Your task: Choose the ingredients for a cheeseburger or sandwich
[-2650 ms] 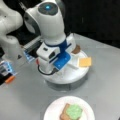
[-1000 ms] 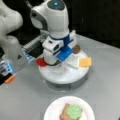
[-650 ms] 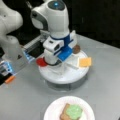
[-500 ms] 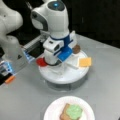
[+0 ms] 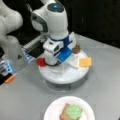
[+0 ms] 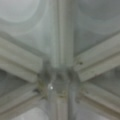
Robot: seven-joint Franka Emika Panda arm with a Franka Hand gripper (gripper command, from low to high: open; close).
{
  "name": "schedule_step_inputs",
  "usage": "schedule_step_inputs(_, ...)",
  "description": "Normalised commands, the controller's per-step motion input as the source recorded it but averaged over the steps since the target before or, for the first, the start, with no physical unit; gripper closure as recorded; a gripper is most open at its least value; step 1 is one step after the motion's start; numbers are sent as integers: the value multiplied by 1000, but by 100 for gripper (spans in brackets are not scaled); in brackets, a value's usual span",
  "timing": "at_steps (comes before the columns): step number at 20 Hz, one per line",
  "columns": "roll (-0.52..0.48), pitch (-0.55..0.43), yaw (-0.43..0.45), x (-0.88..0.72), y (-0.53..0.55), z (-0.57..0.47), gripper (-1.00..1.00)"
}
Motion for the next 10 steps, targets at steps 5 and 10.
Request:
schedule_step_inputs(5, -44, -231, 59, -196, 72, -203, -100)
schedule_step_inputs(10, -46, -203, 57, -161, -1, -160, -100)
